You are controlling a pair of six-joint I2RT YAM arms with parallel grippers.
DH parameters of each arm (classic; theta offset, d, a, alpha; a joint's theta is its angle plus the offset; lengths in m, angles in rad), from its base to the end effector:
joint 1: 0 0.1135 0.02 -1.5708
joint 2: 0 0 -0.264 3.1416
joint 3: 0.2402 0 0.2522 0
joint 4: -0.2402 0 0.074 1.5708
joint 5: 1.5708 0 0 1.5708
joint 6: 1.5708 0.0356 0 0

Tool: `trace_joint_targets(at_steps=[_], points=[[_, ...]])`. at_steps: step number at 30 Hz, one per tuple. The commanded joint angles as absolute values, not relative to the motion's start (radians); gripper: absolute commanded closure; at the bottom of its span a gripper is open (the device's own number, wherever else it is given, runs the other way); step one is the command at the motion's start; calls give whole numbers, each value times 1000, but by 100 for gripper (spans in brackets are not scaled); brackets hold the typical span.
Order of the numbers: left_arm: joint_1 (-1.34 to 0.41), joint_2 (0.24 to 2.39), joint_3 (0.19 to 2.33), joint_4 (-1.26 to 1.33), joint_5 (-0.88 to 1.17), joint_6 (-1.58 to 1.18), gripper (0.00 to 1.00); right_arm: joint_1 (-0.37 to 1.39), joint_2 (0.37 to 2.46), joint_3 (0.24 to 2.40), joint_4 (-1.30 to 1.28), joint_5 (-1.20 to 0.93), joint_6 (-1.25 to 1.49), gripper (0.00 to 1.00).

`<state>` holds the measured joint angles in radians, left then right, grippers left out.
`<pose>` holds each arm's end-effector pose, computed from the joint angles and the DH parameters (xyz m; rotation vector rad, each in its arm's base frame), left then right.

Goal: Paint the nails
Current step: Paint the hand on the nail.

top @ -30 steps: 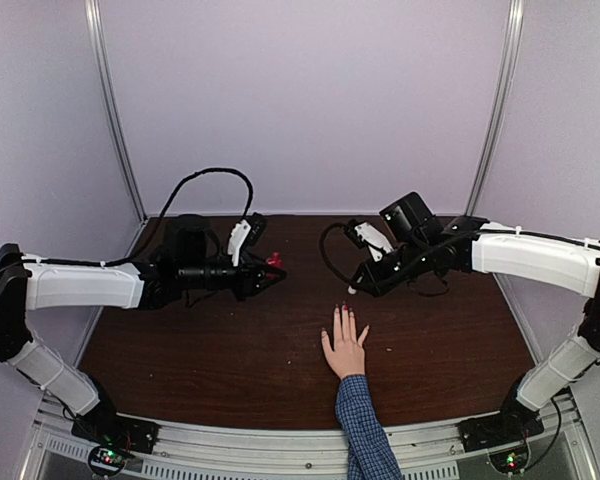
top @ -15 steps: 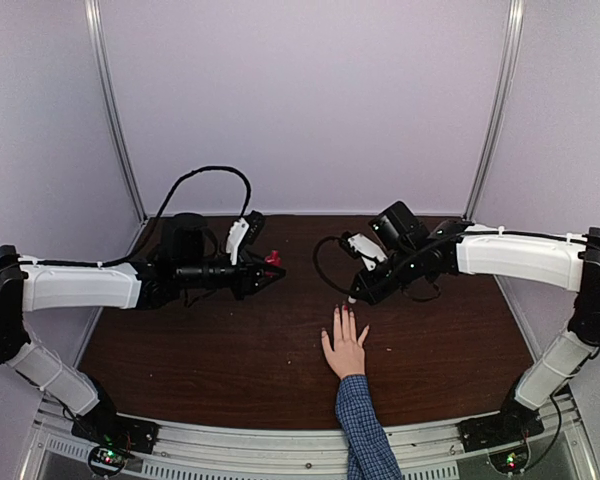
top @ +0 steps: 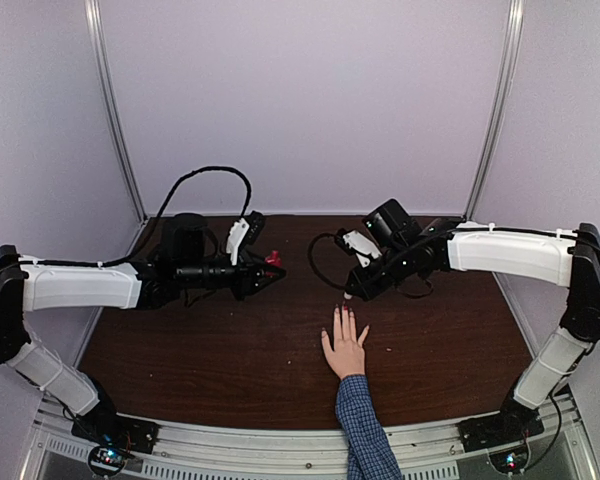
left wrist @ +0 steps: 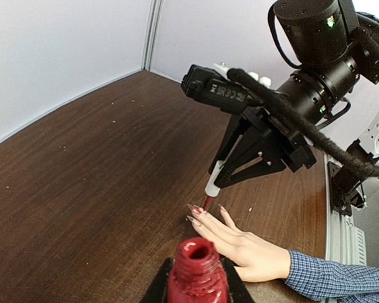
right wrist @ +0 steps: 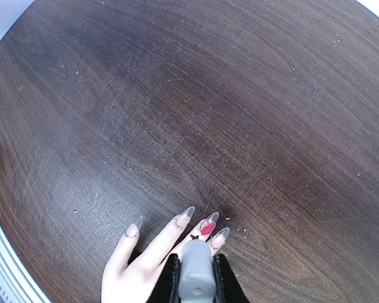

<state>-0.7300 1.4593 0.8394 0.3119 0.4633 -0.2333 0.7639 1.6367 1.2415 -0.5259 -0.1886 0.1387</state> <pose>0.2321 -0.2291 0.2503 0.8121 1.8225 -1.0771 0.2499 0.2486 0.2512 -0.8692 2.4229 0.5969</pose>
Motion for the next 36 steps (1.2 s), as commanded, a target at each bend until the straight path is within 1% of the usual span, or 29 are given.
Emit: trace_joint_targets(at_steps=[1,10,21,36], points=[[-724,1464,833,364,461,-217,100,769,1644,1275,-515,-167,146,100],[-708,1503,869,375,481,-237,100,769,1597,1250,-498,-185,150,100],[-707,1519,940,322,482,-216,100,768,1567,1238,-501,-177,141,100],[-707,1514,884,392,492,-239,100,768,1587,1244,-523,-173,126,100]])
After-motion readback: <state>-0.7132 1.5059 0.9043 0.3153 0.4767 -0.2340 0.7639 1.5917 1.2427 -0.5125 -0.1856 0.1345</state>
